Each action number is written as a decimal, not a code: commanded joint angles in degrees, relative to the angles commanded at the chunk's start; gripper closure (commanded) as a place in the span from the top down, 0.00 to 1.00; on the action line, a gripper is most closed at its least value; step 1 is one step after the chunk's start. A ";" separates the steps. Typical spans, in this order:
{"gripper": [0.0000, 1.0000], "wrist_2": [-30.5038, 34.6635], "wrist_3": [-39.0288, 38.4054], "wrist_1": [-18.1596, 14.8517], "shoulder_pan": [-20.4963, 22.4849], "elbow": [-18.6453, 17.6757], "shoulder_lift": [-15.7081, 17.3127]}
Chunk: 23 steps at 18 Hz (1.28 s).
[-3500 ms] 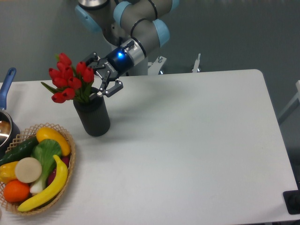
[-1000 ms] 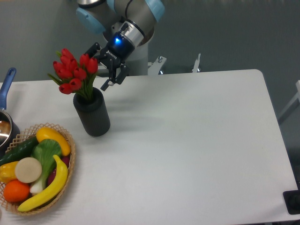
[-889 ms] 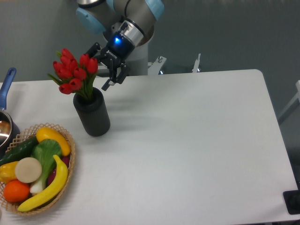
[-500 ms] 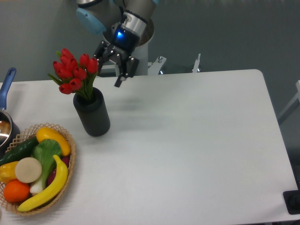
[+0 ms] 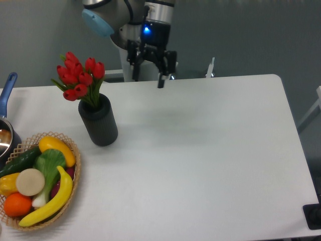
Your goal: Insert the flowers into the vase
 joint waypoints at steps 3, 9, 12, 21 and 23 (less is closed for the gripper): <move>1.00 3.43 0.17 -0.81 -0.09 4.14 -4.66; 1.00 13.80 0.44 -1.16 -0.09 11.52 -16.52; 1.00 15.05 0.44 -1.77 -0.09 16.53 -22.23; 1.00 23.03 0.44 -8.54 -2.63 32.44 -35.51; 1.00 25.67 0.44 -8.98 -4.21 35.08 -38.50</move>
